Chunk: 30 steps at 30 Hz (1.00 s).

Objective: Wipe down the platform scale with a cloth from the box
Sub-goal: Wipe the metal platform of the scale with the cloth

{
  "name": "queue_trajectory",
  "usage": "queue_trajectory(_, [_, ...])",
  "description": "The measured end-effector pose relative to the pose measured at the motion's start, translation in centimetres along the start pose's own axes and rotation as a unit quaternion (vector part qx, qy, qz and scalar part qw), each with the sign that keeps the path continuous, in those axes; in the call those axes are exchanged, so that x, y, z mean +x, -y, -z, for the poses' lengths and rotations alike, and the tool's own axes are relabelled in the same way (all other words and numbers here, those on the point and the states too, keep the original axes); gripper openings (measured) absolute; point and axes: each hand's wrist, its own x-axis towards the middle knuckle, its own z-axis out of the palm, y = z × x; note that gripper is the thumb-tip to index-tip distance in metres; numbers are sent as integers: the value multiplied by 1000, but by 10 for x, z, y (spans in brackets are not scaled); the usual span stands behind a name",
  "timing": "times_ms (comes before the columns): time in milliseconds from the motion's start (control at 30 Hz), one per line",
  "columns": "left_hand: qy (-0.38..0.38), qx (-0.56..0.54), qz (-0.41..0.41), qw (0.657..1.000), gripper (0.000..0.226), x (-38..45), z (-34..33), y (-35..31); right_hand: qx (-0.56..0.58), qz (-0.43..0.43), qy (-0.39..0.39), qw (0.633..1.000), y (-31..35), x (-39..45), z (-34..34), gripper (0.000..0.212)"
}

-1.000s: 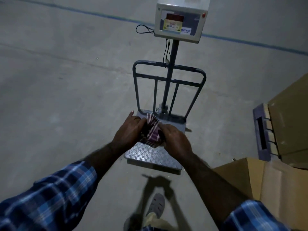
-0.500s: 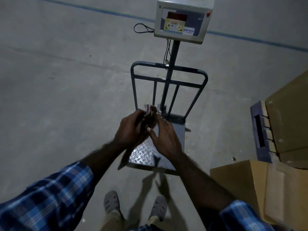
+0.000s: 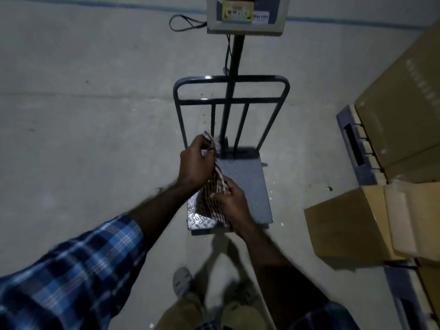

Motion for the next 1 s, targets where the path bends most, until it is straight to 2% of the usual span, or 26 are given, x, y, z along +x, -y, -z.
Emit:
queue_trajectory(100, [3, 16, 12, 1000, 8, 6, 0, 7, -55, -9, -44, 997, -14, 4, 3, 20])
queue_trajectory(267, [43, 49, 57, 996, 21, 9, -3, 33, 8, -48, 0, 999, -30, 16, 34, 16])
queue_trajectory(367, [88, 115, 64, 987, 28, 6, -16, 50, 4, -38, 9, 999, -45, 29, 52, 23])
queue_trajectory(467, [157, 179, 59, 969, 27, -2, -38, 75, -119, -8, -8, 993, -71, 47, 65, 47])
queue_trajectory(567, [228, 217, 21, 949, 31, -12, -59, 108, -231, 50, -12, 971, -100, 64, 72, 50])
queue_trajectory(667, [276, 270, -33, 922, 40, -13, -76, 150, -292, 71, -1, 954, -123, 86, 71, 54])
queue_trajectory(733, [294, 297, -55, 907, 40, -9, -87, 181, -360, 88, 9, 929, -141, 109, 67, 58])
queue_trajectory(833, [301, 335, -92, 888, 26, -1, -103, 224, -451, 131, 13, 883, -171, 147, 58, 57])
queue_trajectory(1000, [274, 409, -163, 855, 25, 14, -132, 298, -573, 269, 13, 774, -208, 209, 38, 40])
